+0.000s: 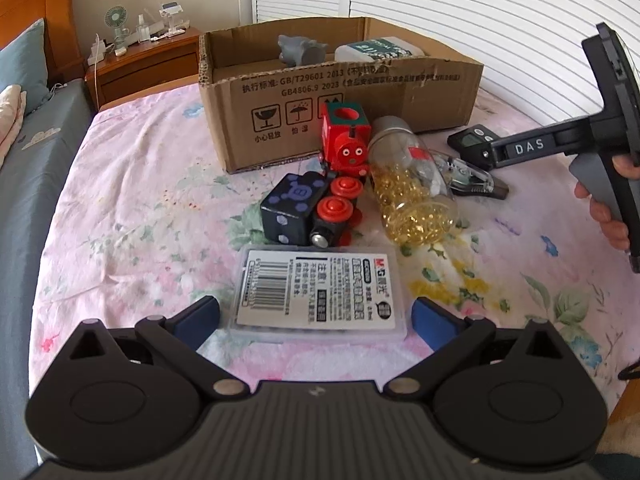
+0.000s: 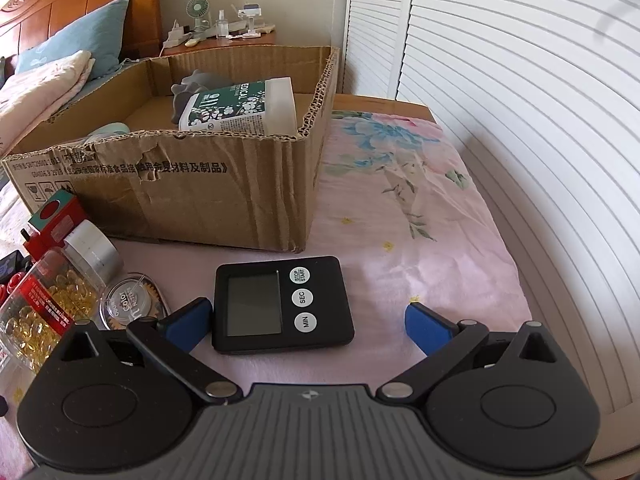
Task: Organize rigid objects
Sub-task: 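Close the right tool on the black timer while the left tool grasps the barcode-labelled package, then carry the black timer into the box and open the right tool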
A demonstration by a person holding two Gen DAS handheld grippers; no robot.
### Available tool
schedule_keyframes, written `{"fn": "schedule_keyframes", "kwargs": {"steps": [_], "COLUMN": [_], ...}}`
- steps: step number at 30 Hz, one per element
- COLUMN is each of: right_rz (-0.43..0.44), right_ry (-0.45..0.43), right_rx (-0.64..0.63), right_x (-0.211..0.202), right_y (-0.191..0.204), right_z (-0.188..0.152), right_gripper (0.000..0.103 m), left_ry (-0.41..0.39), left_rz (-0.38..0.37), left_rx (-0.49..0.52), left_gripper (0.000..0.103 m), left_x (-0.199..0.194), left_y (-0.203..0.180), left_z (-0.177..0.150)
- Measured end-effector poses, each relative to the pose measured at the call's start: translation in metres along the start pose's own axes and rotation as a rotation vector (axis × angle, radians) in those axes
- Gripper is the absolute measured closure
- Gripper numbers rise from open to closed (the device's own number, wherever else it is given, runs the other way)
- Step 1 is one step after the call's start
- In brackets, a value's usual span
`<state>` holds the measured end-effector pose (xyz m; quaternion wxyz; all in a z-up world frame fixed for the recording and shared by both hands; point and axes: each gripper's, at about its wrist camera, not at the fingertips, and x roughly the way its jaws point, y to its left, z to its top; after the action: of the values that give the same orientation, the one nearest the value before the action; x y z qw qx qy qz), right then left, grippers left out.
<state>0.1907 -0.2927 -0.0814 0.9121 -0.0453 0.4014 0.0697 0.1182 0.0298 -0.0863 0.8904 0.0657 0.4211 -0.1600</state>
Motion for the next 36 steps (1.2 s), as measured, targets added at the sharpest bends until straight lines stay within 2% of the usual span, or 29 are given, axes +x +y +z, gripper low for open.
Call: {"fn": "schedule_keyframes", "kwargs": {"steps": [8, 14, 16, 18, 26, 36], "right_rz": [0.039, 0.073, 0.062, 0.05, 0.028, 0.061], "right_ry": [0.005, -0.025, -0.024, -0.02, -0.001, -0.003], "right_rx": [-0.054, -0.077, -0.067, -0.056, -0.039, -0.087], "right_x": [0.004, -0.006, -0.008, -0.009, -0.024, -0.026], "right_y": [0.005, 0.011, 0.009, 0.008, 0.001, -0.001], "right_z": [0.006, 0.001, 0.002, 0.001, -0.013, -0.015], "right_gripper": [0.001, 0.023, 0.029, 0.029, 0.029, 0.027], "left_ry": [-0.01, -0.01, -0.014, -0.019, -0.01, -0.011], "left_rz": [0.005, 0.004, 0.006, 0.006, 0.001, 0.008], "left_rx": [-0.011, -0.008, -0.009, -0.008, 0.001, -0.006], "left_gripper": [0.003, 0.003, 0.008, 0.013, 0.012, 0.012], "left_x": [0.002, 0.003, 0.002, 0.001, -0.005, -0.006], "left_y": [0.001, 0.001, 0.002, 0.002, 0.007, 0.009], "left_z": [0.002, 0.003, 0.004, 0.004, -0.002, -0.002]}}
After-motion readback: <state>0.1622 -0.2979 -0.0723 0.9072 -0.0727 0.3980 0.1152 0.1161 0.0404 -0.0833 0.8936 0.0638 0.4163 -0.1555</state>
